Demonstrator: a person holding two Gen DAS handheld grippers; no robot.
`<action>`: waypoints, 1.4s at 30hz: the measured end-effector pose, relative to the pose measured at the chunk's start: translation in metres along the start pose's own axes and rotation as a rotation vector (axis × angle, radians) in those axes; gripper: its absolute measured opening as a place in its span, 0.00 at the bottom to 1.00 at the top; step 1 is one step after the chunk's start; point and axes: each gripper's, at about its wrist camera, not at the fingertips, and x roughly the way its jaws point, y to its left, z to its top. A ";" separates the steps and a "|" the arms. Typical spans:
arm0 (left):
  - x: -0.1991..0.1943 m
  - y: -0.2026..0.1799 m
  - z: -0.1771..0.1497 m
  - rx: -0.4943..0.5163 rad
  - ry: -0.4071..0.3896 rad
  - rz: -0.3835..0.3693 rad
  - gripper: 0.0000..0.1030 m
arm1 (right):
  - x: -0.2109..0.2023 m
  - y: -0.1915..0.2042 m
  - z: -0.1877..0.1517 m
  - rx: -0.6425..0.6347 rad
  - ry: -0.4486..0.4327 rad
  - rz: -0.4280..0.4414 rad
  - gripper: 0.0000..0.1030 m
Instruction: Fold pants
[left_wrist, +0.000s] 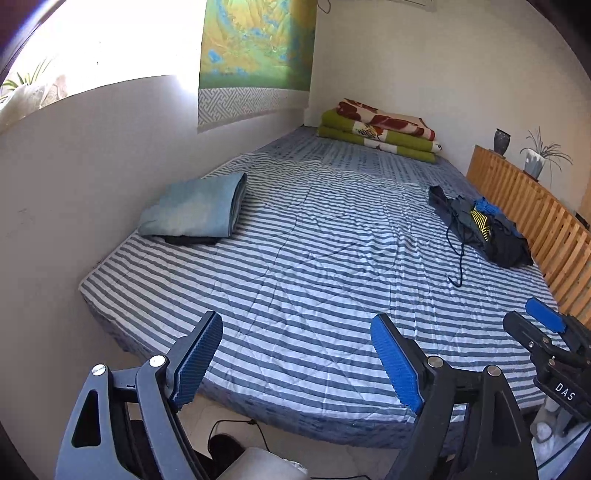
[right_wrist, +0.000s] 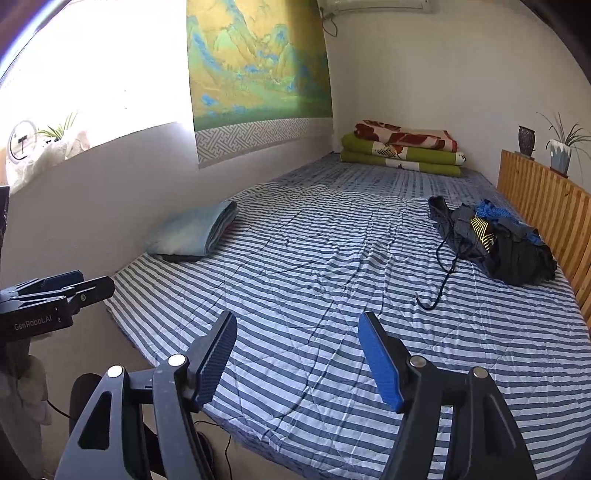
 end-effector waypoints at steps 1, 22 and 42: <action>0.004 0.001 0.001 -0.001 0.004 -0.001 0.83 | 0.003 -0.002 -0.001 0.002 0.008 -0.004 0.63; 0.055 0.002 0.011 0.019 0.035 0.001 0.83 | 0.028 -0.015 -0.014 0.007 0.063 -0.063 0.63; 0.060 -0.006 0.004 0.034 0.032 0.016 0.83 | 0.034 -0.019 -0.018 0.017 0.084 -0.068 0.63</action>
